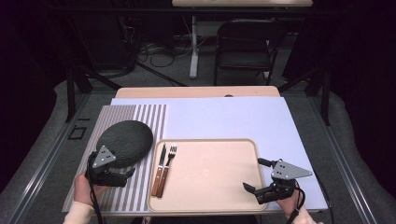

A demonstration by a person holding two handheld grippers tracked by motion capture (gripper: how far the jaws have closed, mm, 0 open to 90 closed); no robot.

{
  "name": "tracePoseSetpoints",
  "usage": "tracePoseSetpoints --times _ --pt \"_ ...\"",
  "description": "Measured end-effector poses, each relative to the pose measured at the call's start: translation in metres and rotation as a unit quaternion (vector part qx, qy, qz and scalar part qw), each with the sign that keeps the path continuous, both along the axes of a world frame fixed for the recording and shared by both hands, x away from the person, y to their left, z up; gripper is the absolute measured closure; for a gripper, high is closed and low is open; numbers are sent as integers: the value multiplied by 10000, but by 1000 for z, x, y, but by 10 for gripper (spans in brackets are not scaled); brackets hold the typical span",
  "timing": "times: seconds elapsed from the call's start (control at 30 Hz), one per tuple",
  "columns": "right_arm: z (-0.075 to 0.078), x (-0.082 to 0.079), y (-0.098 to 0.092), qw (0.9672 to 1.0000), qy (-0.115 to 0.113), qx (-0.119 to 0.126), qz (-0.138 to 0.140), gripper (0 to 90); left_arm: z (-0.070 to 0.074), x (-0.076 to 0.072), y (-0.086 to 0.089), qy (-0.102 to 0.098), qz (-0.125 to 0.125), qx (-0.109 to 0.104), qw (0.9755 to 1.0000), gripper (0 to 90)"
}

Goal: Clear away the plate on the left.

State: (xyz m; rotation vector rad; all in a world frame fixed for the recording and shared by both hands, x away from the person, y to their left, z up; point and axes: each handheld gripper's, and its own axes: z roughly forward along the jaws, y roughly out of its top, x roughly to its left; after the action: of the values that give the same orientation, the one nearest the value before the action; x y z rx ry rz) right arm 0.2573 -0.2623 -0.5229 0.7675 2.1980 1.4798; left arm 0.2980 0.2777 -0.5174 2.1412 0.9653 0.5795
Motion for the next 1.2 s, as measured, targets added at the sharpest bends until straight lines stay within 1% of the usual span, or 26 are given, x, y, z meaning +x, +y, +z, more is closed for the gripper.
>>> tracePoseSetpoints --times 0.13,0.2,0.23,0.33,0.37,0.43,0.47,0.53,0.63,0.67,0.73,0.8,0.83,0.87,0.9,0.97,1.0,1.03,1.07,1.1,1.13,1.17,1.2 --pt "0 0 0 10000 -2 1 -3 0 1 -1 0 -53 -19 120 9999 2" --pt "0 0 0 10000 0 1 -11 0 1 -3 0 -118 -43 258 9996 5" --pt "0 0 0 10000 0 4 -13 0 1 -3 0 -113 -57 307 9994 6" --pt "0 0 1 10000 21 4 -21 0 1 -5 0 -177 -56 589 9981 6" --pt "0 0 1 10000 30 7 -17 0 0 -5 0 -182 -41 635 9978 7" --pt "-1 0 1 10000 37 -14 -26 0 0 -5 -2 -203 -60 856 9961 6" --pt "-1 0 1 10000 39 -9 -16 0 0 -6 -2 -204 -75 917 9955 7" --pt "-1 1 1 10000 39 -19 -21 0 -1 -7 -4 -238 -91 1099 9936 6" --pt "-1 1 2 10000 44 -7 -33 0 -3 -7 -5 -245 -119 1243 9919 7" --pt "-1 1 1 10000 54 -14 -37 0 -3 -7 -7 -239 -145 1385 9900 7" --pt "-1 1 1 10000 59 -14 -41 0 -5 -7 -9 -271 -170 1577 9870 7" --pt "-1 1 1 10000 75 -16 -47 0 -7 -7 -11 -277 -160 1693 9850 7" --pt "-1 1 1 10000 78 -17 -49 0 -8 -7 -12 -306 -180 1777 9834 7" --pt "-1 1 1 10000 83 -17 -50 0 -9 -6 -13 -288 -173 1900 9812 7" --pt "-1 1 1 10000 83 -15 -48 0 -11 -7 -16 -375 -150 2060 9777 7" --pt "-1 1 1 10000 83 -17 -48 0 -13 -7 -19 -416 -161 2200 9745 7" --pt "-1 2 1 10000 81 -19 -45 0 -14 -7 -20 -462 -169 2306 9718 19" --pt "-1 2 1 10000 81 -20 -45 0 -15 -8 -22 -521 -182 2428 9685 42" --pt "-1 2 1 10000 82 -15 -45 0 -16 -8 -23 -515 -219 2507 9664 89" --pt "-1 1 1 10000 83 -10 -48 0 -17 -8 -24 -540 -223 2578 9644 155" --pt "-1 1 1 10000 78 -13 -47 0 -19 -8 -26 -563 -228 2744 9597 191" --pt "-1 1 1 10000 75 -14 -48 0 -20 -8 -28 -567 -292 2937 9538 238" --pt "-1 2 1 10000 76 -12 -46 0 -22 -8 -30 -605 -325 3150 9466 299"
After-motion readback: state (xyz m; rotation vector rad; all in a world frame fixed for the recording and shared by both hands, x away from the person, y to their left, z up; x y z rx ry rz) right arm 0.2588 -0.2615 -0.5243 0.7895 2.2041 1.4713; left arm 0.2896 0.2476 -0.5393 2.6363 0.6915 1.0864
